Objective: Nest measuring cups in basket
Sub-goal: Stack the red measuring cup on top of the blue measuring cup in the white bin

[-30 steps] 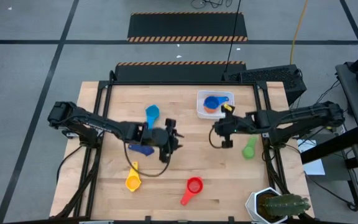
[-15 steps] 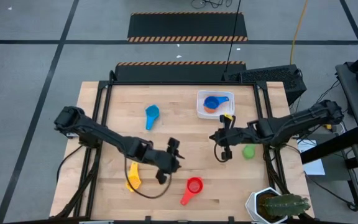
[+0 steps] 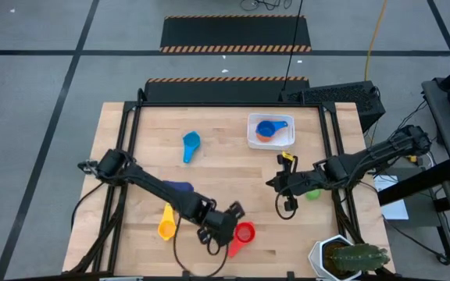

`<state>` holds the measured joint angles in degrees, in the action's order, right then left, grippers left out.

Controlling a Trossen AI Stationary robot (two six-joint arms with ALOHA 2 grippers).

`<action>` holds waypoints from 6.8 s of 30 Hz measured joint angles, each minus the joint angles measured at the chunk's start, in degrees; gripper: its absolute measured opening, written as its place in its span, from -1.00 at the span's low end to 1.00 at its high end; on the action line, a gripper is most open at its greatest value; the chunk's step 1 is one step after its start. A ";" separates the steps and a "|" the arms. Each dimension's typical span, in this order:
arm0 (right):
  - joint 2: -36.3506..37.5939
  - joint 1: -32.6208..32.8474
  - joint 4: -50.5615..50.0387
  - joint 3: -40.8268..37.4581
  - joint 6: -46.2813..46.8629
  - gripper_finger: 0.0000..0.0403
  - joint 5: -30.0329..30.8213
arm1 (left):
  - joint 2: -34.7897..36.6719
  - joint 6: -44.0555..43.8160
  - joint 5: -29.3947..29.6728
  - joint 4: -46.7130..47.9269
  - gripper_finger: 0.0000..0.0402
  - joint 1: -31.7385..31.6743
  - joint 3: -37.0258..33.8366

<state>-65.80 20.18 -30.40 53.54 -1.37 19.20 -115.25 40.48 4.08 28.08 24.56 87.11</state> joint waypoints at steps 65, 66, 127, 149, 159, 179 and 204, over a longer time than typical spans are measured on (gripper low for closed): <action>0.02 -1.86 -4.36 -2.89 6.98 -0.42 28.51 | 1.43 -40.41 13.90 -0.59 -0.96 -23.89 -0.11; 0.02 -1.86 -2.94 -3.89 5.62 -0.39 28.51 | 1.78 -41.07 13.40 -0.21 -0.94 -24.05 -0.14; 0.17 -22.04 21.58 -7.86 -9.93 0.16 16.85 | 2.81 -23.96 6.97 -20.54 -0.96 -33.03 -0.17; -9.02 -34.49 5.37 1.33 -16.54 0.09 1.71 | 1.52 -22.35 6.65 -22.21 -0.95 -33.46 -0.15; -8.48 -34.42 7.17 1.38 -15.87 0.10 1.45 | 0.99 -22.61 6.37 -21.08 -0.86 -34.61 -0.15; -8.33 -36.35 7.66 1.36 -15.80 -0.41 -2.36 | 0.97 -23.18 6.42 -20.88 -0.95 -34.88 -0.15; -8.35 -39.83 4.75 1.36 -14.29 -0.49 -3.10 | 0.97 -26.57 6.56 -22.35 -0.28 -34.88 -0.15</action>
<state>-74.15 -19.64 -25.66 54.89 -15.66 16.10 -114.28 13.91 10.64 5.74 -10.33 86.96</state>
